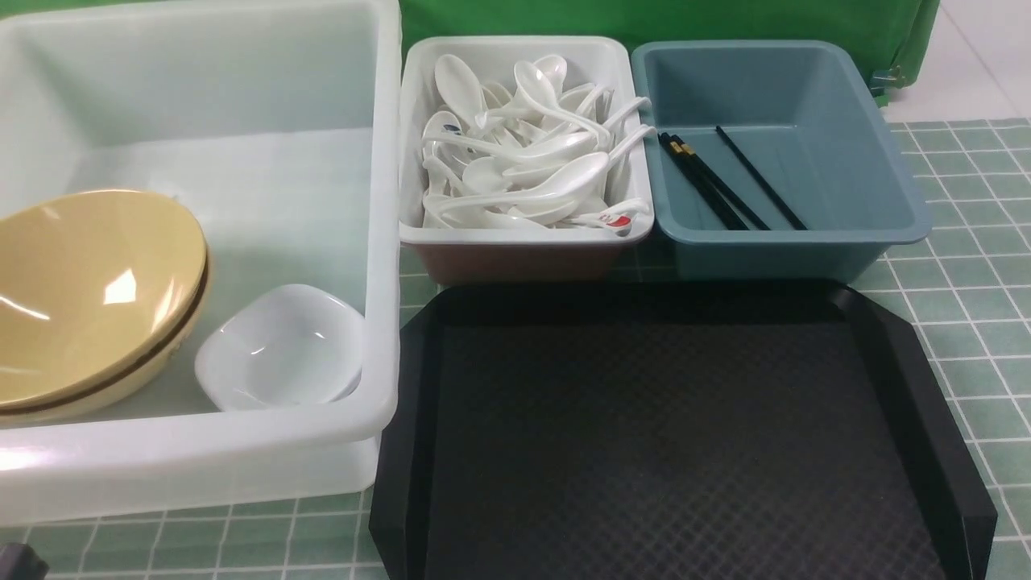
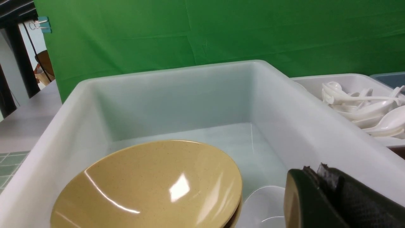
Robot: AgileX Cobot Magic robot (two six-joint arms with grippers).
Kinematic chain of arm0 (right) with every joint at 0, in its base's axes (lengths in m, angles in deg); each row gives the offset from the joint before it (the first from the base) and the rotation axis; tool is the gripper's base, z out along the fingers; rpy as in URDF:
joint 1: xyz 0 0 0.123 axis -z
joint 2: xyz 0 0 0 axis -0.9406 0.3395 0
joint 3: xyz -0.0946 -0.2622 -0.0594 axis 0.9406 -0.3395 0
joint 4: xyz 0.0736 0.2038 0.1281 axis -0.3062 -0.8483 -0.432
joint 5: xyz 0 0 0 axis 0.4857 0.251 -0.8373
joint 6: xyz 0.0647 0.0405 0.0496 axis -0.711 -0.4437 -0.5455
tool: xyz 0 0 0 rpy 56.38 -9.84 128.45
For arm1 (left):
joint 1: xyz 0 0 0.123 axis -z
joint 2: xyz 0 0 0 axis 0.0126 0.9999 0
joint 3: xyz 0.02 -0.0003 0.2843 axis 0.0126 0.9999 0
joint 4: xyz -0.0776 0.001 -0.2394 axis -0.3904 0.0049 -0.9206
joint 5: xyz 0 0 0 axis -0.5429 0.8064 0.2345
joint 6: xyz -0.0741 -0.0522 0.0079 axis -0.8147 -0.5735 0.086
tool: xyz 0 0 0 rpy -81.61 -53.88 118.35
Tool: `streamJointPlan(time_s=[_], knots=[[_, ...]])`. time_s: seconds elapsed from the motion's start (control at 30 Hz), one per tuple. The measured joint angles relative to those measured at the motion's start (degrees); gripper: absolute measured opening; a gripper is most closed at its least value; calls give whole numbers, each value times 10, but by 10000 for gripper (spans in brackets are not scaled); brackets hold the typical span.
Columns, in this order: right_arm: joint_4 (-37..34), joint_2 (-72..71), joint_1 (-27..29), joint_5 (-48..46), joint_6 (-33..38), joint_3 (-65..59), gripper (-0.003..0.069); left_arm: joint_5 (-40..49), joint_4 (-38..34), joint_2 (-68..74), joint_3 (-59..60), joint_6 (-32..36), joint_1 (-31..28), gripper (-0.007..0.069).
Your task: On blue table put chopsticks spoon bowls plates into blue grey white boxes.
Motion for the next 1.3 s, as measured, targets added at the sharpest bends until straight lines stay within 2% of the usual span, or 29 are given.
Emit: streamJointPlan(time_s=[0.07, 0.23, 0.8, 0.97, 1.03, 1.07, 1.17, 1.3], knots=[[-15, 0, 11, -5, 76, 1, 43, 3, 0, 0, 0, 0, 0, 4], [-19, 0, 12, -8, 126, 1, 47, 6, 0, 0, 0, 0, 0, 4], [-23, 0, 13, -12, 133, 2, 50, 5, 0, -3, 4, 0, 0, 4], [-24, 0, 13, -12, 133, 2, 54, 5, 12, -57, 53, -1, -17, 4], [-24, 0, 14, -13, 133, 2, 55, 6, 12, -61, 69, -12, -29, 4], [-24, 0, 14, -13, 133, 2, 55, 9, 2, -63, 98, -51, -43, 4], [-24, 0, 14, -13, 133, 2, 57, 16, 2, -63, 141, -93, -50, 4], [-24, 0, 15, -13, 133, 2, 62, 37, 4, -63, 153, -106, -41, 4]])
